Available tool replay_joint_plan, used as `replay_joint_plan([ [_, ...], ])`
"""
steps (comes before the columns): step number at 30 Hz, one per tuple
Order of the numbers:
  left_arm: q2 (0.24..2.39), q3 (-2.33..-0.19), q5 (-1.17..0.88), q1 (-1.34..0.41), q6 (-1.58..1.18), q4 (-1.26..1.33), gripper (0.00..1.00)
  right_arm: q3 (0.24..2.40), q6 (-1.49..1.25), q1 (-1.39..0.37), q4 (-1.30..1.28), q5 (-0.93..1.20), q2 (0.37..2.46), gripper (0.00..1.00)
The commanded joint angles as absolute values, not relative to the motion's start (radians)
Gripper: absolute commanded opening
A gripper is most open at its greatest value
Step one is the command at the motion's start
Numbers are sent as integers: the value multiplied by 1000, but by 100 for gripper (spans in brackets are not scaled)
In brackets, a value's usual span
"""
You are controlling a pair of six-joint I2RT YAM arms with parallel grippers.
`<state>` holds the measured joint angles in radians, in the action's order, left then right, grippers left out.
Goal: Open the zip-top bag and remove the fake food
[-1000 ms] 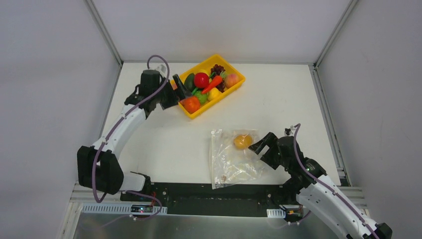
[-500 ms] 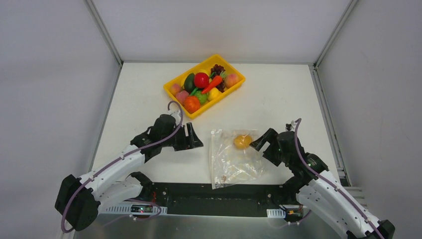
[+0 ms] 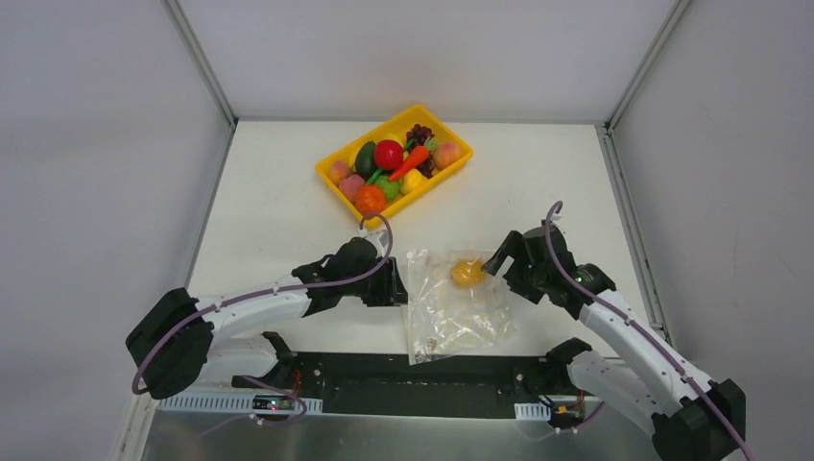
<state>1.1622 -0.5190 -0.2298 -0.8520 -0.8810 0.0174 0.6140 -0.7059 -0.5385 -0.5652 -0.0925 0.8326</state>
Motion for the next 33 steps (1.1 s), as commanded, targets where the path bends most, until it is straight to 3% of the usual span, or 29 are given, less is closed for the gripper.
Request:
replay_joint_plan([
  [1, 1214, -561, -218, -871, -925, 127, 38, 668, -609, -449, -482, -15, 913, 89],
  [10, 1277, -560, -256, -905, -1006, 260, 37, 678, -525, -387, -368, 67, 1094, 86],
  [14, 1322, -571, -258, -904, -1022, 305, 38, 672, -499, -384, -347, 74, 1134, 75],
  [16, 1351, -579, -252, -905, -1025, 333, 38, 659, -493, -384, -331, 78, 1134, 64],
  [24, 1469, -580, -216, -903, -1042, 443, 40, 657, -481, -384, -376, 71, 1058, 0],
  [33, 1487, -543, -108, -899, -1033, 418, 42, 675, -483, -384, -419, 125, 968, 0],
])
